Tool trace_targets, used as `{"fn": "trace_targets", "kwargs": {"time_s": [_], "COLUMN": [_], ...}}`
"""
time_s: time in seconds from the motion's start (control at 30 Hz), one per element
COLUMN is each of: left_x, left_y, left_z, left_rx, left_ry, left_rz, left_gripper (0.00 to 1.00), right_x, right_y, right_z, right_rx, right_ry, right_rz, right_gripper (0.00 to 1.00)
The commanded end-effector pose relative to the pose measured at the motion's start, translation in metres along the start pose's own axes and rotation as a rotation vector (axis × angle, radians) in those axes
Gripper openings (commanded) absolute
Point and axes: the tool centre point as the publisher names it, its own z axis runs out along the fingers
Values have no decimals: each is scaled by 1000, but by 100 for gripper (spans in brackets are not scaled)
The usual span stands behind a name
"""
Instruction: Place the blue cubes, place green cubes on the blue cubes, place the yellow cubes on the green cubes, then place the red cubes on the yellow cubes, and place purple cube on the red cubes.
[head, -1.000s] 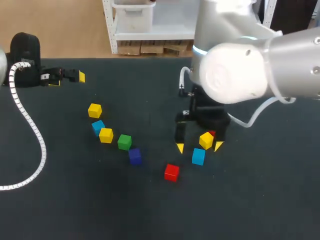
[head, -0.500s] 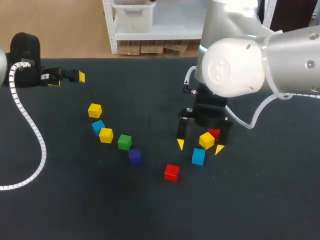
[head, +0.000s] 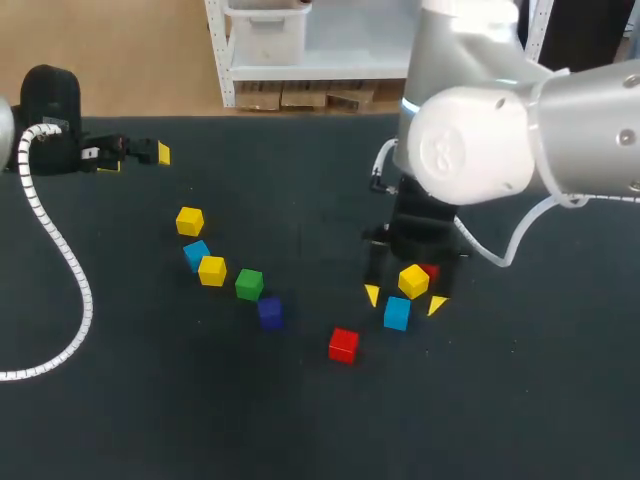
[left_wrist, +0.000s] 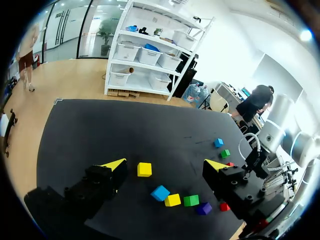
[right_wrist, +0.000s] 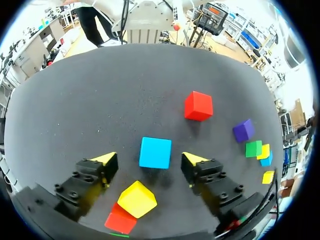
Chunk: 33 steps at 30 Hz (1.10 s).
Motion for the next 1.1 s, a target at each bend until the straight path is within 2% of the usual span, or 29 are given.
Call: {"fn": "trace_targets", "kwargs": {"time_s": [0.03, 0.27, 0.37, 0.43, 0.47, 0.5, 0.7, 0.97, 1.1], "left_x": [0, 0, 0, 0, 0, 0, 0, 0, 0], "left_y": [0, 0, 0, 0, 0, 0, 0, 0, 0], "left_z": [0, 0, 0, 0, 0, 0, 0, 0, 0], "left_rx": [0, 0, 0, 0, 0, 0, 0, 0, 0], "left_ry": [0, 0, 0, 0, 0, 0, 0, 0, 0], "left_rz": [0, 0, 0, 0, 0, 0, 0, 0, 0], "left_gripper": [100, 100, 100, 100, 100, 100, 100, 100, 100], "right_x": [-1, -1, -1, -1, -2, -2, -10, -34, -35], "right_y": [0, 5, 6, 7, 7, 8, 7, -15, -29], "right_z": [1, 0, 0, 1, 1, 1, -6, -28, -36], "right_rx": [-2, -15, -17, -18, -17, -15, 4, 110, 149], "right_ry": [3, 7, 4, 4, 4, 3, -10, -94, -41], "right_rz": [9, 28, 36, 44, 46, 49, 113, 466, 576], "right_gripper": [39, 38, 32, 24, 15, 0, 0, 0, 0]}}
